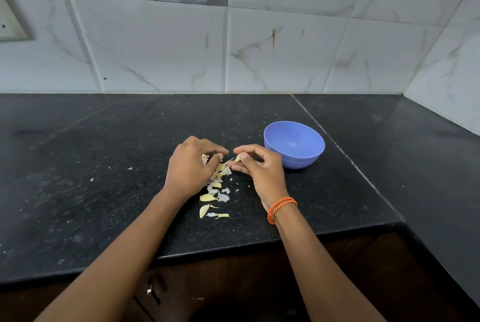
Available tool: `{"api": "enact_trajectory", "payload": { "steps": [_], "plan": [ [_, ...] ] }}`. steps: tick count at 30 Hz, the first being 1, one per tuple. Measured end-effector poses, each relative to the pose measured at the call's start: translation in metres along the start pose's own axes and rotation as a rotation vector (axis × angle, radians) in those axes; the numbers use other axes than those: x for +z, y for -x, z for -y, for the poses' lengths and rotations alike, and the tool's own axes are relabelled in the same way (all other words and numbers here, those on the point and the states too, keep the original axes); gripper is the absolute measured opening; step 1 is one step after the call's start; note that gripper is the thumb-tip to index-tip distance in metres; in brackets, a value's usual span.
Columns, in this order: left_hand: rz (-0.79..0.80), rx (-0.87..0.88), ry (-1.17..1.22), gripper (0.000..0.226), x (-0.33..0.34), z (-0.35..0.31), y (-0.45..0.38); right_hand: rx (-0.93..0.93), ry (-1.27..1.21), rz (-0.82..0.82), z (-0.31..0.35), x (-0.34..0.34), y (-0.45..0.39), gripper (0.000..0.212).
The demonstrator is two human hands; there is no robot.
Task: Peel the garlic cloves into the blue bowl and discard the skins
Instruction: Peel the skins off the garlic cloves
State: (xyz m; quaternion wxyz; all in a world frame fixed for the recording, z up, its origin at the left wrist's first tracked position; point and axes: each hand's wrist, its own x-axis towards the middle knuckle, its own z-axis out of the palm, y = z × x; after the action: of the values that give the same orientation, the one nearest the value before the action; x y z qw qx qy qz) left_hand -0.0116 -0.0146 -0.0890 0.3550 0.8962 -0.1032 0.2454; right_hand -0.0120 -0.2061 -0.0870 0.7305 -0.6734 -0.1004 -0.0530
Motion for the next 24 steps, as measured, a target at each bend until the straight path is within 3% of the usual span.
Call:
{"api": "enact_trajectory", "payload": {
  "steps": [8, 12, 18, 24],
  "plan": [
    [0.086, 0.060, 0.161, 0.011, 0.0017, -0.0023, 0.0008, -0.019, 0.021, -0.031, -0.0024, 0.0000, -0.0013, 0.034],
    [0.078, 0.040, 0.204, 0.007, 0.0015, -0.0033, 0.0011, -0.048, 0.082, -0.039, -0.0021, 0.0000, 0.0005, 0.027],
    [0.093, 0.021, 0.311, 0.020, 0.0003, -0.0053, 0.0003, -0.116, 0.126, -0.068, -0.0023, 0.0014, 0.0031, 0.009],
    [0.050, 0.026, 0.284, 0.007, -0.0004, -0.0046, -0.0018, -0.105, 0.133, -0.029, -0.0043, 0.0023, 0.0020, 0.015]
  ]
}}
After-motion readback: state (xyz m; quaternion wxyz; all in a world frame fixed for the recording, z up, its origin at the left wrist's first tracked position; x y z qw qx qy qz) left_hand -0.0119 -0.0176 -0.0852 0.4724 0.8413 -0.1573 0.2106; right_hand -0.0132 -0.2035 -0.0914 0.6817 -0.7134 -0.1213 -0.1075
